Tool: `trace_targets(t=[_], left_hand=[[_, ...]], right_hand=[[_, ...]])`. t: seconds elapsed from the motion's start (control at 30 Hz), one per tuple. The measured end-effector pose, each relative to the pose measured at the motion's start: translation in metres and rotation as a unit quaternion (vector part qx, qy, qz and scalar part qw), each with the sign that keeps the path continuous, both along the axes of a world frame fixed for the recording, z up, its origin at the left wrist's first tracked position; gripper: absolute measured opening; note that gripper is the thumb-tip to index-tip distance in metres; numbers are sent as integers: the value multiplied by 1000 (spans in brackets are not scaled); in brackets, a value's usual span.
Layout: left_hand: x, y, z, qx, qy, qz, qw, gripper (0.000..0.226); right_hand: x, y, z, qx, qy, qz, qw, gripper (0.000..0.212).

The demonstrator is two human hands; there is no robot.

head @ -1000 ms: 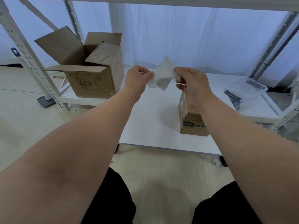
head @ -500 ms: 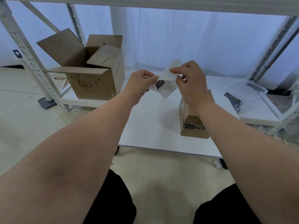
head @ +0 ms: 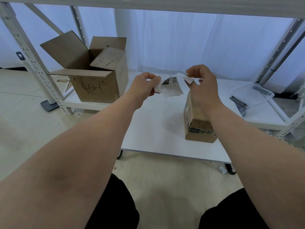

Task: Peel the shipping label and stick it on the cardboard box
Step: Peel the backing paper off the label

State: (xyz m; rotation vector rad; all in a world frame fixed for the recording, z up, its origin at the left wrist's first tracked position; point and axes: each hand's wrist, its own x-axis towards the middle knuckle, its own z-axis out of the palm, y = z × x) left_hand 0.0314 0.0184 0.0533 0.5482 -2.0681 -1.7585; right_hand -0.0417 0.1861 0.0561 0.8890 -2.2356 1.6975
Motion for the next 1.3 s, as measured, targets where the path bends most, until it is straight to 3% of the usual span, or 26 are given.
trace_targets(t=[0.2, 0.47, 0.63, 1.1, 1.3], left_hand=[[-2, 0, -2, 15, -23, -33, 999, 20], [2, -3, 0, 118, -39, -90, 988, 12], [0, -5, -1, 113, -34, -58, 991, 11], [-2, -4, -1, 79, -41, 12, 996, 17], [0, -8, -2, 60, -40, 75, 995, 23]], right_hand=[[-1, -2, 1, -11, -45, -10, 999, 6], [-4, 4, 4, -77, -147, -17, 986, 7], [-3, 8, 6, -139, -190, 4, 972, 13], [-9, 9, 5, -197, -248, -16, 948, 26], [-13, 13, 1, -266, -303, -78, 912, 33]])
